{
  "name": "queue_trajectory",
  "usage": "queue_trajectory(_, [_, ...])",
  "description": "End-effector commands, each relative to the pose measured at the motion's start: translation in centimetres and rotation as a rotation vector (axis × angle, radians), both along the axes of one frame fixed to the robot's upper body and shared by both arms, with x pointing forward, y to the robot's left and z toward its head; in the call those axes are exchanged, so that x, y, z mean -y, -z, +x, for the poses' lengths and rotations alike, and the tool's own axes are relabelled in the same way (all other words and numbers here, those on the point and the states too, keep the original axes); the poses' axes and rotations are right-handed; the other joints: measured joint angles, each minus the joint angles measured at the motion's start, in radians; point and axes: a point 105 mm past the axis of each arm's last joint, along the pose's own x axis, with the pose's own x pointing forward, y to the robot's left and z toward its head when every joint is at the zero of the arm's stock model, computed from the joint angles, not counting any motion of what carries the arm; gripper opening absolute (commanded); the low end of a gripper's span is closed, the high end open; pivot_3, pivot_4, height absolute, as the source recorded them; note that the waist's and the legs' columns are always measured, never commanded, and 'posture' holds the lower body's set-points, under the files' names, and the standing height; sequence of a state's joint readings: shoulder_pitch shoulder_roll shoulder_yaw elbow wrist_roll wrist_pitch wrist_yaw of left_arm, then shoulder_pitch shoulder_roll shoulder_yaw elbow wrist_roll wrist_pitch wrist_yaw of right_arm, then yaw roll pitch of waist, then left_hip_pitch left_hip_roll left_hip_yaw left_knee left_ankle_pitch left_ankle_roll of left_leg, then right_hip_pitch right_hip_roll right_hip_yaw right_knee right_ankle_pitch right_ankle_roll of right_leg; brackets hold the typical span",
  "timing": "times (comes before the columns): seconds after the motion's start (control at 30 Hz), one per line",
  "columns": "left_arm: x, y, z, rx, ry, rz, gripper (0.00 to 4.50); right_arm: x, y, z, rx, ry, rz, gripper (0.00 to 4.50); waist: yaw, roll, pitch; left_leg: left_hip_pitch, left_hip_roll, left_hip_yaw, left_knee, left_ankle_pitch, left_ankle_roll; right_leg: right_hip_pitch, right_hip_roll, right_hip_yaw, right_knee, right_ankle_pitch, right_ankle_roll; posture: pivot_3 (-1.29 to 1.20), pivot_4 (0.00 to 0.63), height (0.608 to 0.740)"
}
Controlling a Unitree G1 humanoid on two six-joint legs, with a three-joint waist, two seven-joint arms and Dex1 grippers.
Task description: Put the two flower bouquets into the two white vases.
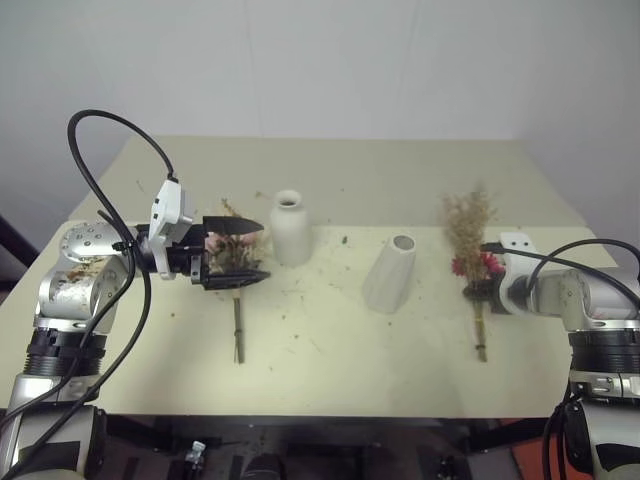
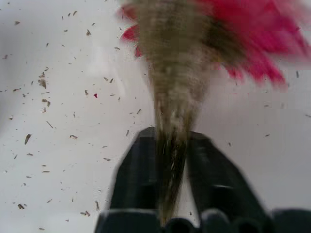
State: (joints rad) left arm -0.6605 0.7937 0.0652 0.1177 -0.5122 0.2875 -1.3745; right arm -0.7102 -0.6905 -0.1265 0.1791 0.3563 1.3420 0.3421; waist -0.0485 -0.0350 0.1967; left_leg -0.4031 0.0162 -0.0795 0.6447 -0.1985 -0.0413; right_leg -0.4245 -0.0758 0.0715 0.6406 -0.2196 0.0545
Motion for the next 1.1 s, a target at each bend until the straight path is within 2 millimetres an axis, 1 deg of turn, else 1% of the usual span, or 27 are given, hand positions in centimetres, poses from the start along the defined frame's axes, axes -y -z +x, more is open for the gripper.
queue_trajectory(0.03, [-0.2,-1.4,-0.4,0.059,-0.006,-0.012,4.50,0.3,-1.5,0.5,0.046,0.020,-0.022,0.01,-0.001,0.000,0.000,0.000,0.000,0.000,0.000,0.000,0.000,0.000,0.000,0.000,0.000,0.000,0.000,0.00,0.150,0.740])
queue_trajectory(0.17, [-0.1,-1.4,-0.3,0.059,-0.005,-0.014,4.50,0.5,-1.7,0.5,0.045,0.034,-0.025,0.01,-0.001,0.000,0.000,0.000,0.000,0.000,0.000,0.000,0.000,0.000,0.000,0.000,0.000,0.000,0.000,0.00,0.150,0.740])
queue_trajectory(0.2, [-0.1,-1.4,-0.3,0.059,-0.005,-0.015,4.50,0.5,-2.0,0.5,0.056,0.030,-0.030,0.01,-0.001,0.000,0.000,0.000,0.000,0.000,0.000,0.000,0.000,0.000,0.000,0.000,0.000,0.000,0.000,0.00,0.150,0.740])
queue_trajectory(0.23, [-0.1,-1.5,-0.3,0.060,-0.004,-0.017,4.50,0.6,-2.8,0.7,0.101,0.042,-0.048,0.01,-0.001,0.000,0.000,0.000,0.000,0.000,0.000,0.000,0.000,0.000,0.000,0.000,0.000,0.000,0.000,0.00,0.150,0.740])
queue_trajectory(0.3, [-0.2,-1.7,-0.4,0.061,-0.004,-0.021,4.50,0.8,-4.8,1.1,0.207,0.068,-0.084,0.01,-0.001,0.000,0.000,0.000,0.000,0.000,0.000,0.000,0.000,0.000,0.000,0.000,0.000,0.000,0.000,0.00,0.150,0.740])
queue_trajectory(0.33, [-0.3,-1.8,-0.4,0.062,-0.004,-0.022,4.50,0.9,-6.4,1.4,0.302,0.085,-0.107,0.01,-0.002,0.000,0.000,0.000,0.000,0.000,0.000,0.000,0.000,0.000,0.000,0.000,0.000,0.000,0.000,0.00,0.150,0.740])
queue_trajectory(0.37, [-0.4,-1.9,-0.5,0.062,-0.006,-0.023,4.50,0.7,-8.4,1.7,0.427,0.100,-0.110,0.01,-0.003,0.000,0.000,0.000,0.000,0.000,0.000,0.000,0.000,0.000,0.000,0.000,0.000,0.000,0.000,0.00,0.150,0.740])
queue_trajectory(0.43, [-0.6,-2.0,-0.6,0.061,-0.013,-0.023,4.50,-0.2,-12.3,1.5,0.663,0.098,-0.144,0.01,-0.007,0.001,0.000,-0.001,0.000,0.000,0.000,0.000,0.000,-0.001,0.000,0.000,0.000,0.000,0.001,0.00,0.150,0.740])
queue_trajectory(0.47, [-0.7,-2.0,-0.6,0.059,-0.016,-0.023,4.50,-0.7,-13.9,1.2,0.782,0.085,-0.185,0.01,-0.008,0.001,0.000,-0.001,0.000,0.000,0.000,0.000,0.000,-0.001,0.000,0.000,0.000,0.000,0.001,0.00,0.150,0.740])
queue_trajectory(0.5, [-0.7,-2.0,-0.7,0.058,-0.018,-0.023,4.50,-1.4,-15.2,0.8,0.881,0.075,-0.211,0.01,-0.010,0.001,0.000,-0.001,0.000,0.000,-0.001,0.000,0.000,-0.001,0.000,0.000,0.000,0.000,0.001,0.00,0.150,0.740])
queue_trajectory(0.53, [-0.8,-2.0,-0.7,0.057,-0.020,-0.023,4.50,-1.8,-16.2,0.5,0.952,0.078,-0.223,0.01,-0.011,0.001,0.000,-0.001,0.000,0.000,-0.001,0.000,0.000,-0.002,0.000,0.000,0.000,-0.001,0.001,0.00,0.150,0.740])
queue_trajectory(0.57, [-0.8,-2.0,-0.8,0.056,-0.024,-0.023,4.50,-2.3,-17.1,0.2,1.008,0.085,-0.199,0.01,-0.012,0.001,0.000,-0.001,0.000,0.000,-0.001,0.000,0.000,-0.002,0.000,0.000,0.000,-0.001,0.001,0.00,0.150,0.740])
queue_trajectory(0.6, [-0.8,-2.0,-0.8,0.055,-0.026,-0.023,4.50,-2.6,-17.6,0.1,1.040,0.091,-0.178,0.01,-0.013,0.001,0.000,-0.001,0.000,0.000,-0.001,0.000,0.000,-0.001,0.000,0.000,0.000,-0.001,0.001,0.00,0.150,0.740])
queue_trajectory(0.67, [-0.8,-2.1,-0.8,0.054,-0.027,-0.025,4.50,-4.1,-19.0,-0.7,1.156,0.014,-0.077,0.01,-0.013,0.001,0.000,0.000,0.000,0.000,-0.001,0.000,0.000,-0.001,0.000,0.000,0.000,0.000,0.001,0.00,0.150,0.740])
queue_trajectory(0.73, [-1.0,-2.1,-0.9,0.049,-0.034,-0.030,4.50,-5.3,-20.6,-1.8,1.266,-0.041,0.131,0.01,-0.015,0.001,0.000,0.000,0.000,0.000,-0.001,0.000,0.000,0.000,0.000,0.000,0.001,0.000,0.001,0.00,0.150,0.740])
queue_trajectory(0.8, [-1.1,-2.1,-1.0,0.045,-0.041,-0.032,4.50,-6.2,-21.4,-2.7,1.329,-0.076,0.267,0.01,-0.016,0.001,0.001,0.000,0.000,0.000,-0.001,0.000,0.000,-0.001,0.000,0.000,0.001,0.001,-0.001,0.00,0.150,0.740])
queue_trajectory(0.87, [-1.3,-2.1,-1.1,0.043,-0.048,-0.033,4.50,-7.4,-21.4,-3.1,1.349,-0.138,0.359,0.01,-0.018,0.001,0.001,0.000,0.000,0.000,-0.001,0.000,0.000,-0.001,0.000,0.000,0.001,0.002,-0.002,0.00,0.150,0.740])
queue_trajectory(1.0, [-1.5,-2.2,-1.4,0.033,-0.054,-0.032,4.50,-9.7,-21.3,-3.5,1.349,-0.230,0.391,0.01,-0.019,0.001,0.001,0.001,0.000,0.000,-0.001,0.000,0.000,-0.001,0.000,0.000,0.002,0.002,-0.002,0.00,0.150,0.740])
queue_trajectory(1.1, [-1.8,-2.0,-1.8,0.019,-0.054,-0.018,4.50,-10.9,-21.6,-4.1,1.356,-0.272,0.444,0.01,-0.022,0.001,0.001,0.002,0.001,0.000,-0.001,0.000,0.000,-0.001,0.000,0.000,0.002,0.002,-0.003,0.00,0.150,0.740])
